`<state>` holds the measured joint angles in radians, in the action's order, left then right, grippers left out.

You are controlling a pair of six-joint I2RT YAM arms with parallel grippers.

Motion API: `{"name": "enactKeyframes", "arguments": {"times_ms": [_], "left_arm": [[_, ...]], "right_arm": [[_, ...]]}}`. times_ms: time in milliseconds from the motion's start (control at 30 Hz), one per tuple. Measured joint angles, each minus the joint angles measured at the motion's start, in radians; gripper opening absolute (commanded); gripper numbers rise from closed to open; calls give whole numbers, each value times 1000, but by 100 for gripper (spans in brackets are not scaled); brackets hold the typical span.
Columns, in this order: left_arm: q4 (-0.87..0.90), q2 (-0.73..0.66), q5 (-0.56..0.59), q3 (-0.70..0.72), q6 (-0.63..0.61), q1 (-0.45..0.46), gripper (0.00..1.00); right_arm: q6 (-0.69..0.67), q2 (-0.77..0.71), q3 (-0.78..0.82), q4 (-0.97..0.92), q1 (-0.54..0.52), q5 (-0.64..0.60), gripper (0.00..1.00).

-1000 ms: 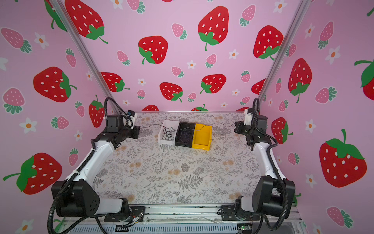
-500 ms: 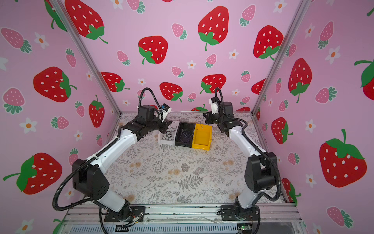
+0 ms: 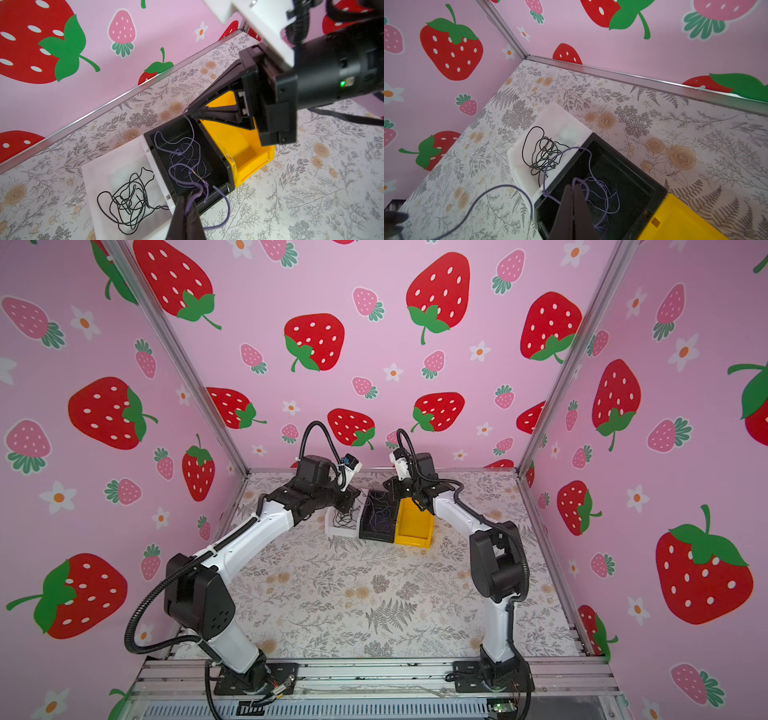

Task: Untangle and sort cables by color
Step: Place the cable into the container.

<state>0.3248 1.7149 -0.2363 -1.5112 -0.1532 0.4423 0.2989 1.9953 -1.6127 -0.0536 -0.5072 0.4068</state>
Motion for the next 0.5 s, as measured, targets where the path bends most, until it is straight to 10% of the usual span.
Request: {"name": "enactKeyframes", "arguments": {"times_ms": [200,500], "left_arm": [[-1,66,-3,-17,1,21,0],[13,192,20,-87,-8,44,0]], "right_arm": [[3,26,4,-8,-6,-37,3],[-18,82,3,-52,-13,-69,44]]}}
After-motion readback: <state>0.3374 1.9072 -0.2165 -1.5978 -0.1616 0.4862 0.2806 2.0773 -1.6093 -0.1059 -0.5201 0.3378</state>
